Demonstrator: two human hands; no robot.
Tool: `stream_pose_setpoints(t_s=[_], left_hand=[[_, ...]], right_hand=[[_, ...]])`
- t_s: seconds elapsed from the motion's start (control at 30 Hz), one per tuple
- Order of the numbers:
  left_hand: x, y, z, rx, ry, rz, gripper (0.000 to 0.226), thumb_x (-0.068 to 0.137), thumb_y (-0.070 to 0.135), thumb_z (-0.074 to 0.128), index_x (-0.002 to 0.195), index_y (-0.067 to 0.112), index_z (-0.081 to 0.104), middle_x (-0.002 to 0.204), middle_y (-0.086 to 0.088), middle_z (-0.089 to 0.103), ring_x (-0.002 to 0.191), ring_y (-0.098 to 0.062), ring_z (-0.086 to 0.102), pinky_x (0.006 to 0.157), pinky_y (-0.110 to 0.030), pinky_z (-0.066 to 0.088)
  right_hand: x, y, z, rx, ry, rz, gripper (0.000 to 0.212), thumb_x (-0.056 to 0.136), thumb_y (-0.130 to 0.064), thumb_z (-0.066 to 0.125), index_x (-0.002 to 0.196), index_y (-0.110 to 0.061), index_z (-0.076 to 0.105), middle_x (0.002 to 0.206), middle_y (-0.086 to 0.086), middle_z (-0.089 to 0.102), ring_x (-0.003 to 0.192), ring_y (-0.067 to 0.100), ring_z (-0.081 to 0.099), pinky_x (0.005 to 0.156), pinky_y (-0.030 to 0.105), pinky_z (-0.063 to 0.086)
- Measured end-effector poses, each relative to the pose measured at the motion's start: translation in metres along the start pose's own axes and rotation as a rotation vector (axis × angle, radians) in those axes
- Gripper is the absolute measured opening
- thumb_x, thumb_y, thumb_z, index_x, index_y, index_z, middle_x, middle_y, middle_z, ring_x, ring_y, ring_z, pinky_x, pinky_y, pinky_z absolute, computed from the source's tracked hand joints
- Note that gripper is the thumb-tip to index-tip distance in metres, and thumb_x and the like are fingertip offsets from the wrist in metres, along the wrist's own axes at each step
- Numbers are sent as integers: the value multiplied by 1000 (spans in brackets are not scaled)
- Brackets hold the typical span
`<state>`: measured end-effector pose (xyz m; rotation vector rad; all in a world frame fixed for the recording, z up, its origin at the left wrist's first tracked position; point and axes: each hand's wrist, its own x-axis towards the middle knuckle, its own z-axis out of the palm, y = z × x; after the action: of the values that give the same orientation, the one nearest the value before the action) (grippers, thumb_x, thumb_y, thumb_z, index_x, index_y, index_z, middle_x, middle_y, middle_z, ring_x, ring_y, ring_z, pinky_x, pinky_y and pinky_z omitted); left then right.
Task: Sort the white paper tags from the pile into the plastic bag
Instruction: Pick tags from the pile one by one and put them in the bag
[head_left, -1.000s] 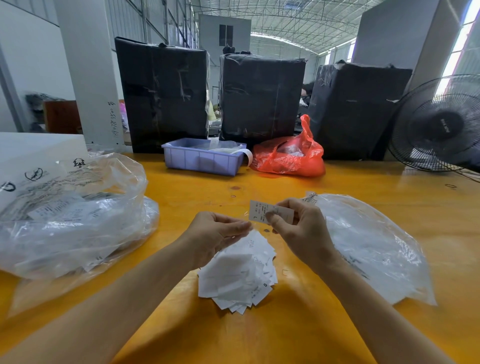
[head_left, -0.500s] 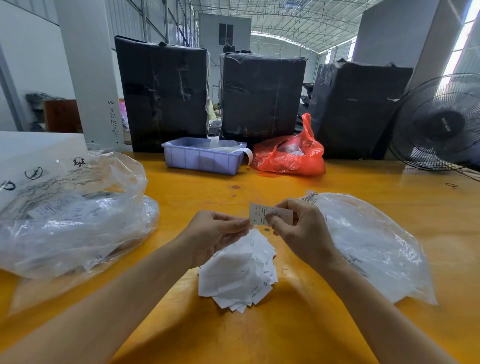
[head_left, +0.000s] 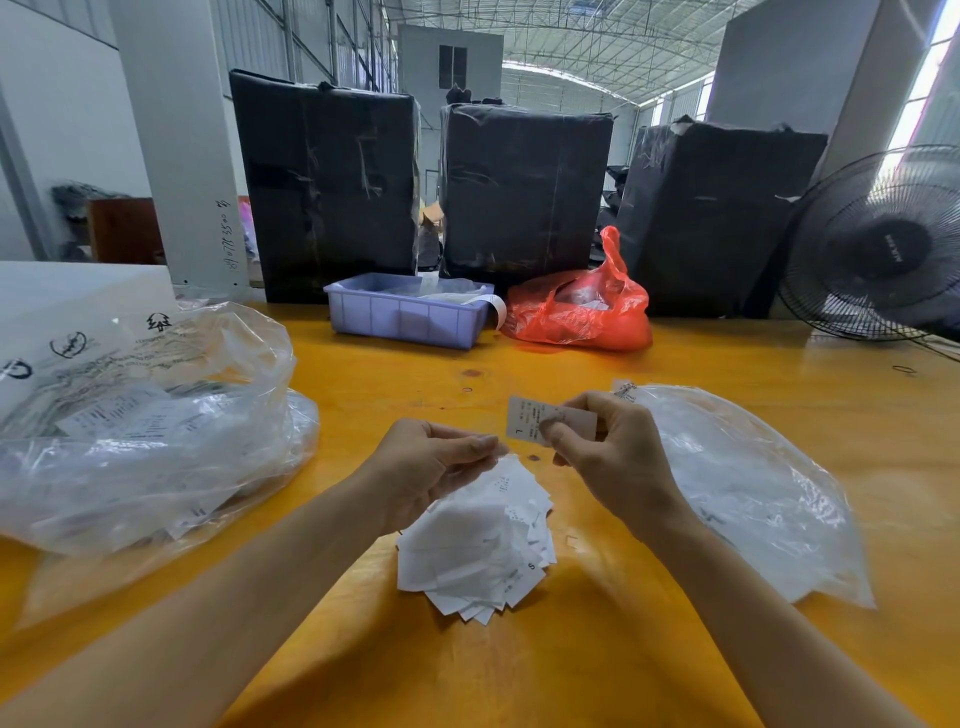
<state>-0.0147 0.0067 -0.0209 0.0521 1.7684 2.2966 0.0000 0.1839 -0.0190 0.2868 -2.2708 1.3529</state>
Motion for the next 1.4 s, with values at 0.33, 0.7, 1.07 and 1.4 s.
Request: stream_pose_setpoints(t_s=[0.33,0.7,1.07,1.4], left_hand=[[0,0,0,9,9,6,6,78,-1,66,80,-4,71,74,-13,73,60,-11,69,56,-16,54],[1,1,1,27,28,-10,7,77,3,69,75,-1,73,69,-13,71,58,-12,68,51,-17,53],[1,1,-1,54,-7,-22,7,79,6,69,82,0,72,70,-11,71,62,-11,68,57,-18,56],[-2,3,1,-7,-10,37,9,77,2,67,85,-2,71,72,-9,73,59,-9,68,52,-15,52]], right_hand=[[-1,1,2,-57,-4,-42,10,85,-12,67,77,-7,63,84,7,67,72,20,64,55,23,54],[-1,1,2,-52,-13,-27,13,83,-10,68,72,-10,62,83,7,68,68,20,64,55,29,55],[-1,0,0,141,-112,106,7,84,-5,67,79,-1,63,83,10,67,60,15,65,57,25,57],[-1,4,0,220,-212,176,10,80,-1,71,82,4,62,79,14,68,58,20,69,55,25,56]])
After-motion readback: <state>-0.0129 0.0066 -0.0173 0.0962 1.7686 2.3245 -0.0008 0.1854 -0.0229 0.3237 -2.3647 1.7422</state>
